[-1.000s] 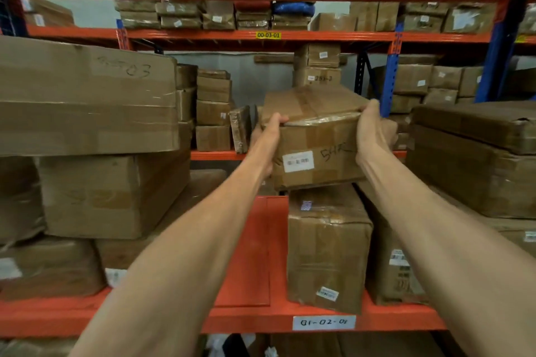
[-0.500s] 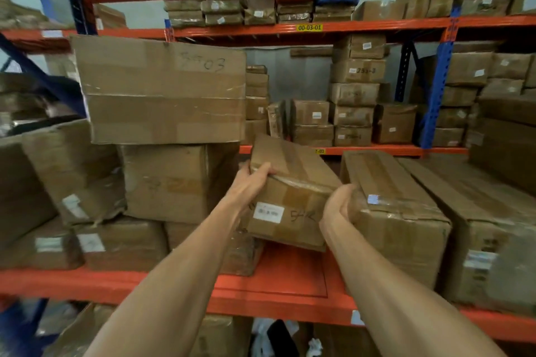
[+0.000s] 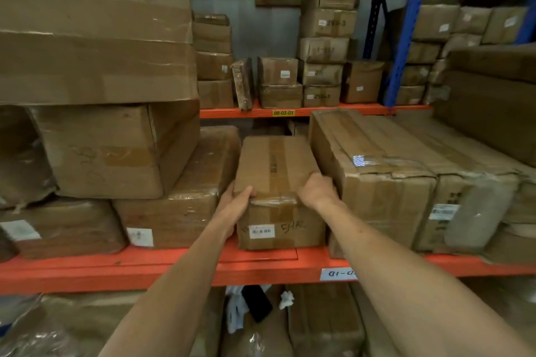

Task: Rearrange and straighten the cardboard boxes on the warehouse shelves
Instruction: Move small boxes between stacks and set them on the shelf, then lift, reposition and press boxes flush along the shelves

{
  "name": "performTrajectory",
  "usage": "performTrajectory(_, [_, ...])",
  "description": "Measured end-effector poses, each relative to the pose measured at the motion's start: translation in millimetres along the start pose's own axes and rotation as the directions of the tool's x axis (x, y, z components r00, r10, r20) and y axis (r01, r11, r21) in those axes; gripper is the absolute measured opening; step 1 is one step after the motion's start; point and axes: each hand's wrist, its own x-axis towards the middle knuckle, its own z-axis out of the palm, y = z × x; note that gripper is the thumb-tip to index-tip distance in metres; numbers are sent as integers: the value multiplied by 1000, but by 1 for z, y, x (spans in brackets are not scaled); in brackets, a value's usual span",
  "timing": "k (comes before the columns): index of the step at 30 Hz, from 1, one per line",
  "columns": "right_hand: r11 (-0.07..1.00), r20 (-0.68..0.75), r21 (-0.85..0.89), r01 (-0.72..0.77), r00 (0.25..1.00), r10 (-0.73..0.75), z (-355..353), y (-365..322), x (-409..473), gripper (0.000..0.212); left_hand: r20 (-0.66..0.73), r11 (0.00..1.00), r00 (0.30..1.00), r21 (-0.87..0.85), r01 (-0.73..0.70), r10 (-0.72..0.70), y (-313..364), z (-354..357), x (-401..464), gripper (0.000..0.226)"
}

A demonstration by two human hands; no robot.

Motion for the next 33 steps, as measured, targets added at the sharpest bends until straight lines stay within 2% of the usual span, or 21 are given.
performTrajectory(3, [943, -32, -317, 99, 993, -115, 16, 7, -1, 43, 26, 994, 1000, 107, -16, 13, -2, -3, 6, 46])
performTrajectory(5, [844, -67, -445, 300, 928, -365, 16, 10, 1, 43, 37, 984, 999, 177, -18, 12, 4, -3, 7, 50])
performTrajectory(6, [741, -38, -541, 399, 868, -495, 16, 12, 4, 51, 40, 977, 999, 213, -10, 2, 7, -3, 6, 54])
performTrajectory(7, [721, 15, -540, 435, 861, -509, 15, 14, 6, 59, 49, 970, 999, 242, 7, -19, 9, -3, 5, 61])
performTrajectory(9, [763, 119, -474, 441, 890, -440, 16, 20, 12, 63, 64, 965, 996, 257, 45, -63, 8, -1, 5, 76])
performTrajectory(12, [759, 185, -495, 423, 905, -384, 22, 21, 24, 61, 45, 971, 995, 228, 77, -89, 6, 1, 7, 89])
performTrajectory(17, [760, 319, -535, 369, 921, -223, 12, 8, 28, 62, 22, 954, 990, 271, 127, -138, 15, 3, 2, 87])
performTrajectory(19, [754, 364, -548, 363, 915, -176, 2, -2, 26, 61, 27, 906, 980, 387, 169, -195, 25, 0, 0, 89])
performTrajectory(21, [743, 435, -540, 395, 887, -156, -11, -15, 26, 59, 22, 806, 973, 564, 179, -231, 45, -5, 1, 91])
performTrajectory(23, [812, 450, -436, 387, 876, -175, -26, -34, 33, 63, 10, 694, 984, 711, 118, -177, 74, -14, 3, 85])
performTrajectory(25, [910, 350, -238, 340, 904, -247, -39, -61, 40, 69, -30, 614, 999, 788, 51, -44, 108, -28, 1, 80])
performTrajectory(28, [922, 180, 107, 372, 905, -386, -58, -120, 40, 75, -121, 565, 966, 825, -32, 230, 165, -59, -14, 47])
performTrajectory(29, [902, 135, 225, 367, 906, -402, -64, -139, 37, 80, -142, 568, 939, 821, -65, 314, 183, -67, -21, 39])
performTrajectory(31, [838, 60, 412, 357, 907, -416, -72, -177, 30, 95, -181, 566, 852, 810, -154, 491, 217, -87, -41, 39])
performTrajectory(32, [804, 42, 479, 352, 906, -422, -74, -193, 25, 102, -190, 534, 778, 819, -211, 599, 232, -94, -52, 44])
performTrajectory(33, [770, 43, 536, 347, 899, -436, -74, -210, 20, 106, -198, 477, 663, 837, -269, 722, 245, -104, -63, 47])
